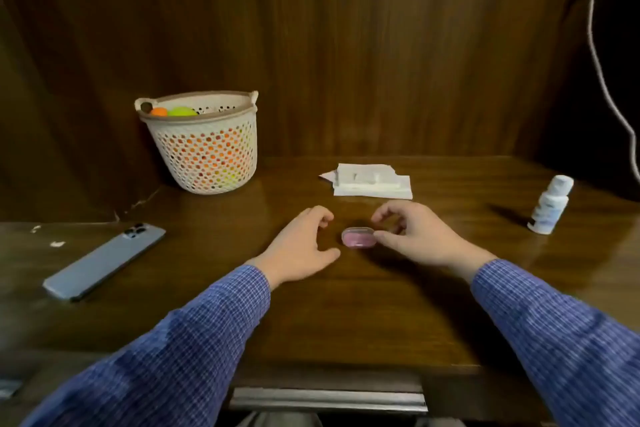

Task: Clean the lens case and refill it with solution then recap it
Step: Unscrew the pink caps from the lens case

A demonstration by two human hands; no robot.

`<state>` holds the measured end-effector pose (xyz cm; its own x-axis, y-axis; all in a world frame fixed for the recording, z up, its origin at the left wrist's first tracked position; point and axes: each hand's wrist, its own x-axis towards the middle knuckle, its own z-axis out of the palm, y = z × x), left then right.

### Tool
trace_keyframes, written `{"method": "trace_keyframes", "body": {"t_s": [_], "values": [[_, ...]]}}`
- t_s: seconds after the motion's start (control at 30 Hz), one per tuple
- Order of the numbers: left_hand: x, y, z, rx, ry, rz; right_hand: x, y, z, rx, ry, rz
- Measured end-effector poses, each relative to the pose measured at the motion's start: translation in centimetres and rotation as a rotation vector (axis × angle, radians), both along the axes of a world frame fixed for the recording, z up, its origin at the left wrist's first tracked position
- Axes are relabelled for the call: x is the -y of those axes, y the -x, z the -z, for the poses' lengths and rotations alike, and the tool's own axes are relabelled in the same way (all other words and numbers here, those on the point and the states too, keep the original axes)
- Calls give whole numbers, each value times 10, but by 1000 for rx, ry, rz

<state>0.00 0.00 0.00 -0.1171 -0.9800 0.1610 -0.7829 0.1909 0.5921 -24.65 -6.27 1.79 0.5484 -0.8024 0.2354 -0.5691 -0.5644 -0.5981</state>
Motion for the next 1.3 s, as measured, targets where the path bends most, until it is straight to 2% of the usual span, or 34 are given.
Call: {"method": "trace_keyframes", "body": {"t_s": [0.13, 0.47, 0.77, 0.93, 1.03, 1.17, 1.3], "values": [[17, 8, 1, -22, -8, 51, 20, -11, 6, -119, -75, -50], [30, 12, 11, -58, 26, 77, 37, -11, 20, -18, -120, -198], [31, 10, 11, -156, 16, 90, 23, -15, 18, -45, 80, -186], [35, 8, 7, -351, -95, 83, 18, -16, 15, 29, 83, -188], [35, 7, 6, -408, -120, 82, 14, -16, 12, 34, 96, -179], [36, 5, 6, -427, -128, 86, 7, -18, 7, -8, 159, -170], [36, 4, 6, -437, -137, 108, -2, -24, 5, -130, 314, -181]]}}
